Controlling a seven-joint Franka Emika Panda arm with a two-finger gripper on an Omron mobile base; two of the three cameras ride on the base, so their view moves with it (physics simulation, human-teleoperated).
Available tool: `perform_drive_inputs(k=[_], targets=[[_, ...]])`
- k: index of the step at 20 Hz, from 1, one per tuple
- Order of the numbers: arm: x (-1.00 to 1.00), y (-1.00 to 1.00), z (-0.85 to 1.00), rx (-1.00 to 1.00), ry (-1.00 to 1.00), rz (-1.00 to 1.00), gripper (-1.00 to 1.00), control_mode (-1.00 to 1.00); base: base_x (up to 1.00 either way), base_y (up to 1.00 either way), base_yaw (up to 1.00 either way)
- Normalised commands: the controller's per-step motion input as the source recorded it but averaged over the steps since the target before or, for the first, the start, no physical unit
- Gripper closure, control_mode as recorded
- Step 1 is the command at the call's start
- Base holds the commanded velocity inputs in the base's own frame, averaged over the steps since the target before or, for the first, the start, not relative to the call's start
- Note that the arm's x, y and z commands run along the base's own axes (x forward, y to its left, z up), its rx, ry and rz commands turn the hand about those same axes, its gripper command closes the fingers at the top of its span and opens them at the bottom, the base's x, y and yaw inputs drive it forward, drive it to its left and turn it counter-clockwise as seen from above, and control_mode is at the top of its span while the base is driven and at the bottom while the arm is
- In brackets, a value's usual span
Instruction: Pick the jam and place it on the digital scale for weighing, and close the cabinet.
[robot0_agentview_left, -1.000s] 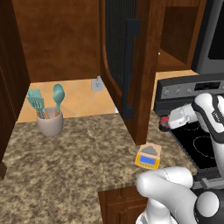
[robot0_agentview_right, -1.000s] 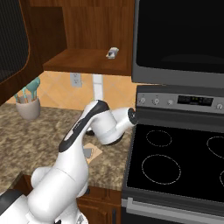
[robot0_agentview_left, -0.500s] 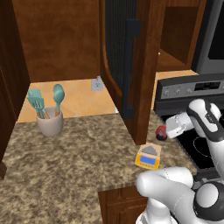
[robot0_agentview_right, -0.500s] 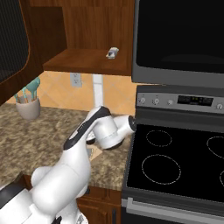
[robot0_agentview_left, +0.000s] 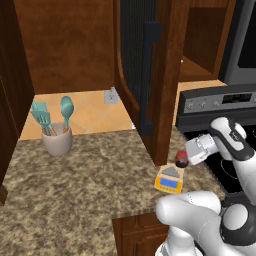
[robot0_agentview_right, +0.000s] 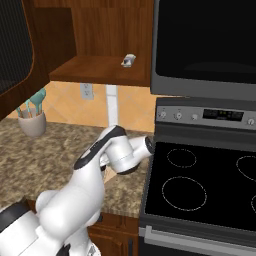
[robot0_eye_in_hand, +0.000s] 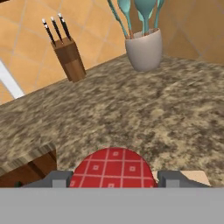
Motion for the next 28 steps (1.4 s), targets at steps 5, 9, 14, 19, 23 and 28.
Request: perform_drive_inputs(k=[5,9,14,19,23,28], targets=[[0.04,0.03,-0.26,0.00,0.01,0.03,1.00,-1.00,0.00,0.00,0.00],[0.01,0.00,-0.31,0.00,0.00,0.00,1.00,-1.00,0.00,0.00,0.00],[0.05,0.06,-0.11,0.00,-0.05,0.01,1.00,-1.00,0.00,0.00,0.00],[0.17,0.00,-0.13,0.00,0.00,0.00,1.00,-1.00,0.00,0.00,0.00],[0.07,0.00,-0.12,0.00,-0.01,0.00,1.00,-1.00,0.00,0.00,0.00],[0.14,0.00,-0.21,0.03,-0.02,0.01,1.00,-1.00,0.00,0.00,0.00]])
